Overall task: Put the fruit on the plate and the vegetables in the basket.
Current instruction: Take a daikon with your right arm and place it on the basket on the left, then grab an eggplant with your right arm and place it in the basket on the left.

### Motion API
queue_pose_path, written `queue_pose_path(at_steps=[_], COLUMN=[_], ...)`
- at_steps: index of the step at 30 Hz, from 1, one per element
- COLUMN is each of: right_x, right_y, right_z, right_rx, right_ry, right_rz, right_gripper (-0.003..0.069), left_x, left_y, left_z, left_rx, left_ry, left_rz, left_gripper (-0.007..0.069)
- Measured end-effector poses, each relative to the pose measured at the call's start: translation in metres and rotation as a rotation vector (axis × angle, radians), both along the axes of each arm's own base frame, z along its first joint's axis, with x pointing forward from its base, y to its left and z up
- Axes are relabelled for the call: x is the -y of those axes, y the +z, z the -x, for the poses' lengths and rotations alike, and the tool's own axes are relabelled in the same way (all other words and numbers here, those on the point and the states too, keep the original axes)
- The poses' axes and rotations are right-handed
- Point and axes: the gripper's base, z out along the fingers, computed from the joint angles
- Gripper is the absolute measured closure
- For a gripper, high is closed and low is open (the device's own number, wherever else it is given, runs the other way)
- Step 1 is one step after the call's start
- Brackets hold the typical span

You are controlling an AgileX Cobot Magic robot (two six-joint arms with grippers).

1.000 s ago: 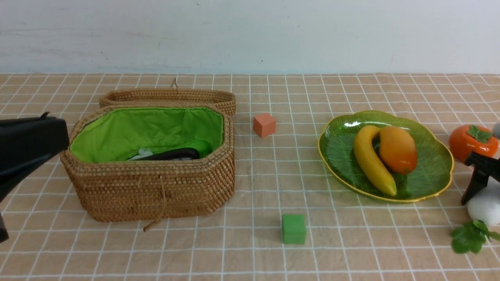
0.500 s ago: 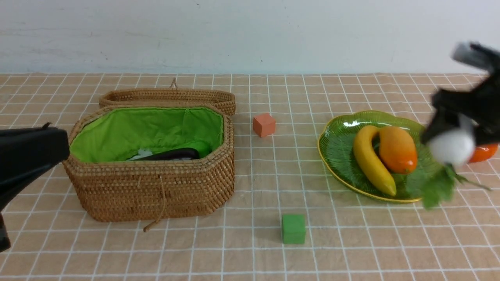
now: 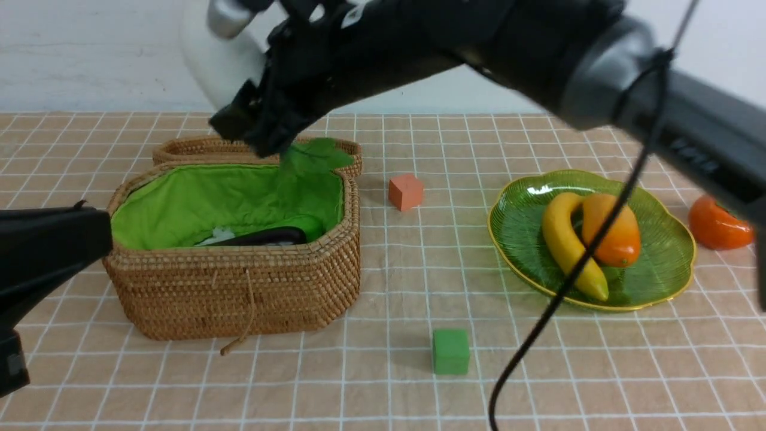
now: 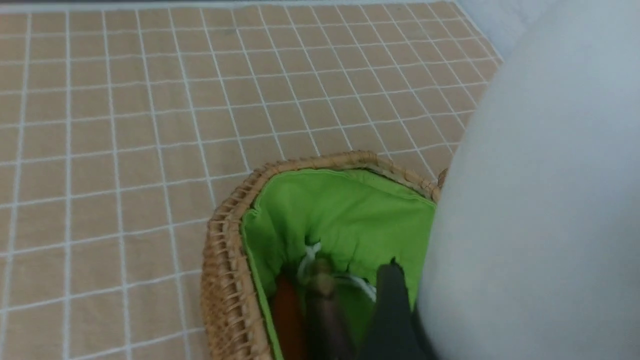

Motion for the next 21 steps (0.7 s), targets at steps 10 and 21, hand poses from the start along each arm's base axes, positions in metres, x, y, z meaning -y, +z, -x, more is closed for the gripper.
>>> queue_pose_path(at_steps=[10,21], right_x=[-0.003,0.146], right_y=[-0.013,0.098], right_z=[-0.001,0.023], right_rx=[-0.028,-0.170], right_ry=[0.009,-0.482], right_rz=[0.066,0.218], right_gripper=[-0.0017,0.0280], left_x=[0.000,0.001], left_y=[0.000,0.004], left_z=[0.000,-0.001], left_rx=[0.001,0.046], left_ry=[0.000,-0.006], left_rz=[0.002,0.022], left_gripper=[0.0620,0.0628])
